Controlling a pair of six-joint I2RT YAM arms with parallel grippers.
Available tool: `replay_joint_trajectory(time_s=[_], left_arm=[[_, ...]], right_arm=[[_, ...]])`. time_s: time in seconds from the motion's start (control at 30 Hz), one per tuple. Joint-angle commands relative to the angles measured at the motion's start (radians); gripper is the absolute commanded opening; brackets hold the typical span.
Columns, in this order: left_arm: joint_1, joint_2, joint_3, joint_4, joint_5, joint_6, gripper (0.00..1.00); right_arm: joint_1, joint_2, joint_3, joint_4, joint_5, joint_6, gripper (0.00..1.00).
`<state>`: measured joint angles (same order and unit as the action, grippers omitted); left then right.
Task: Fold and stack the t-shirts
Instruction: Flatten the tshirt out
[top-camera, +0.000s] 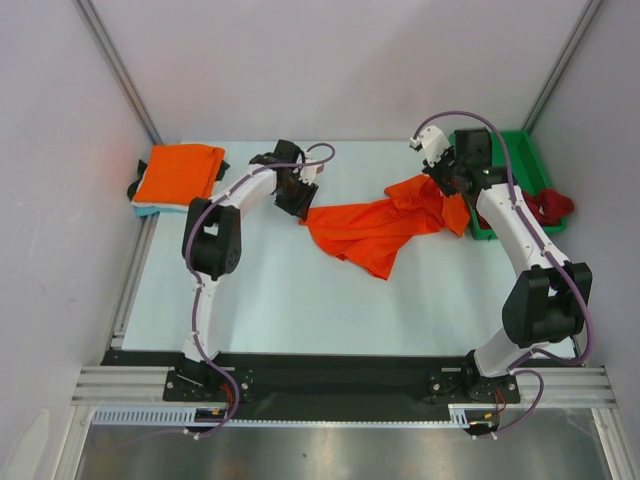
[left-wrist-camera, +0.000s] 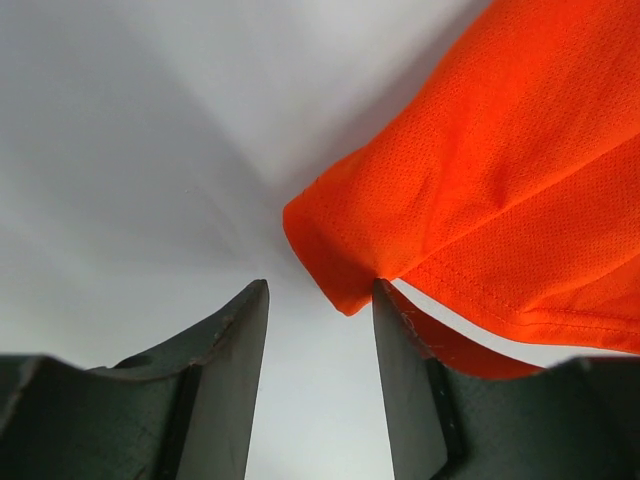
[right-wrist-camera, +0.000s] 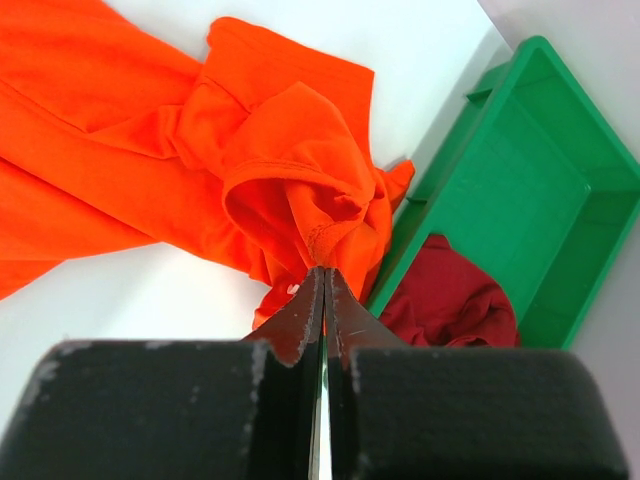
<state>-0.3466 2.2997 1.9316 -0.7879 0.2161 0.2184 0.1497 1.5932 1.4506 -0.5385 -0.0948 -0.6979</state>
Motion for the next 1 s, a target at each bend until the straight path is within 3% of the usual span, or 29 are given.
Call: replay_joint_trajectory(time_s=[0.0, 0.87, 0.97], left_arm=[[0.000, -0.034, -0.005, -0.002, 0.029, 0.004, 0.51], [0.000, 0.029, 0.009, -0.019, 0.100, -0.010, 0.35], [0.000, 0.036, 0.027, -0.019, 0.098, -0.008, 0.28]], right_arm=[[-0.012, -0.036, 0.021, 0.054, -0.002, 0.011, 0.00], [-0.015, 0.011, 0.054, 0.072, 0.015, 0.000, 0.00], [-0.015, 0.008, 0.050, 0.075, 0.020, -0.003, 0.00]])
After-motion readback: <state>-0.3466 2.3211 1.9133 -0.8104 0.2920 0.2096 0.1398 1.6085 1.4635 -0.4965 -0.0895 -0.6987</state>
